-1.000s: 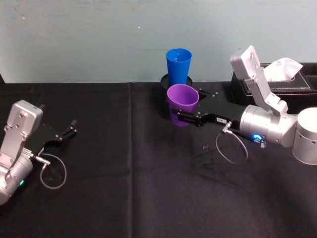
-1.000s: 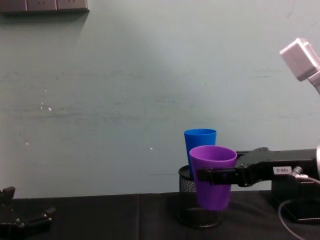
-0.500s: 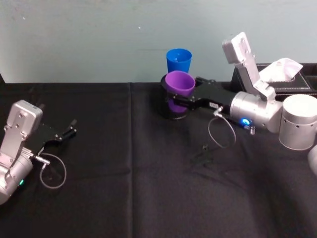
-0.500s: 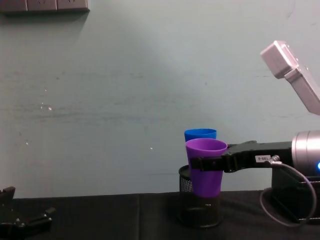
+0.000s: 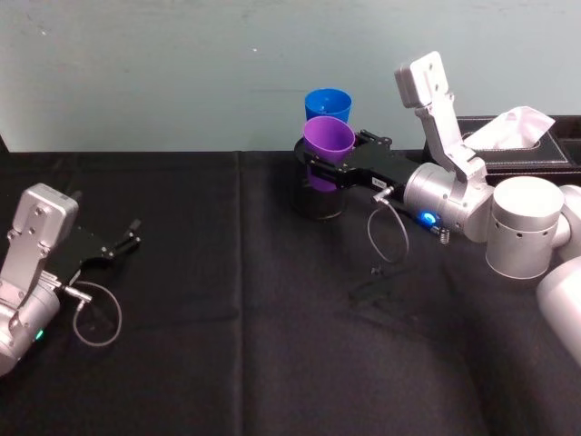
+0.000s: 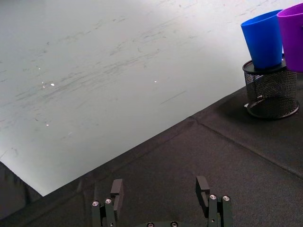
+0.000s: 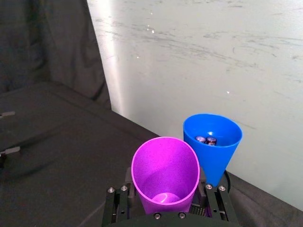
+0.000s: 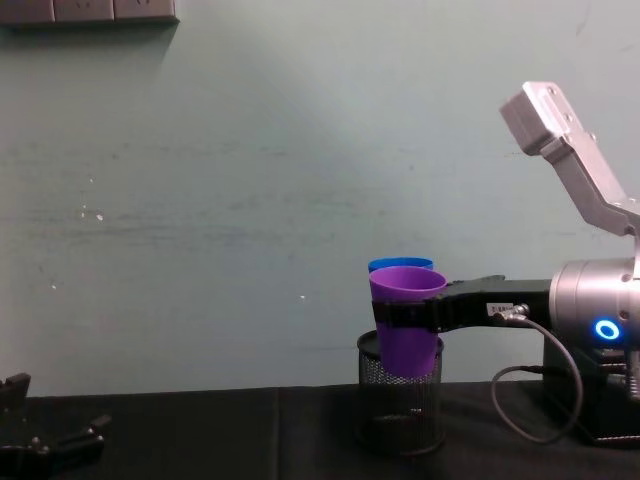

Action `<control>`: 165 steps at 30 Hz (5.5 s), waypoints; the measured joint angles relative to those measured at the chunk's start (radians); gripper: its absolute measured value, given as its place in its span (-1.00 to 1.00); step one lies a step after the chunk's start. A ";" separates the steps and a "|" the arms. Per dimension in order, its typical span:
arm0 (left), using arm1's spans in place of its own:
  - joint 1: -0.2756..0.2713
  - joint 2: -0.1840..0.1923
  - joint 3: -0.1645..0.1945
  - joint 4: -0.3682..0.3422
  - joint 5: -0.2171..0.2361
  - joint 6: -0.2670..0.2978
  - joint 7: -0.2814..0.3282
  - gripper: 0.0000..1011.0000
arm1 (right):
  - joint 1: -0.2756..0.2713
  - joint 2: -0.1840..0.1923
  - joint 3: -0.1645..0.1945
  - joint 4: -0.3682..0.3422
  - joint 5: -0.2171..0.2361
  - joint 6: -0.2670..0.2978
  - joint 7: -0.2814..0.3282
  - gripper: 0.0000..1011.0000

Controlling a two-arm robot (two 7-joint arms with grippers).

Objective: Pick up one cup with a gripper and tap it against the other cup.

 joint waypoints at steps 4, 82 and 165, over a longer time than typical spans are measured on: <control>0.000 0.000 0.000 0.000 0.000 0.000 0.000 0.98 | 0.007 -0.017 0.009 0.014 -0.013 0.000 -0.009 0.44; 0.000 0.000 0.000 0.000 0.000 0.000 0.000 0.98 | 0.046 -0.076 0.047 0.099 -0.049 -0.008 0.009 0.44; 0.000 0.000 0.000 0.000 0.000 0.000 0.000 0.98 | 0.046 -0.076 0.047 0.099 -0.049 -0.008 0.009 0.44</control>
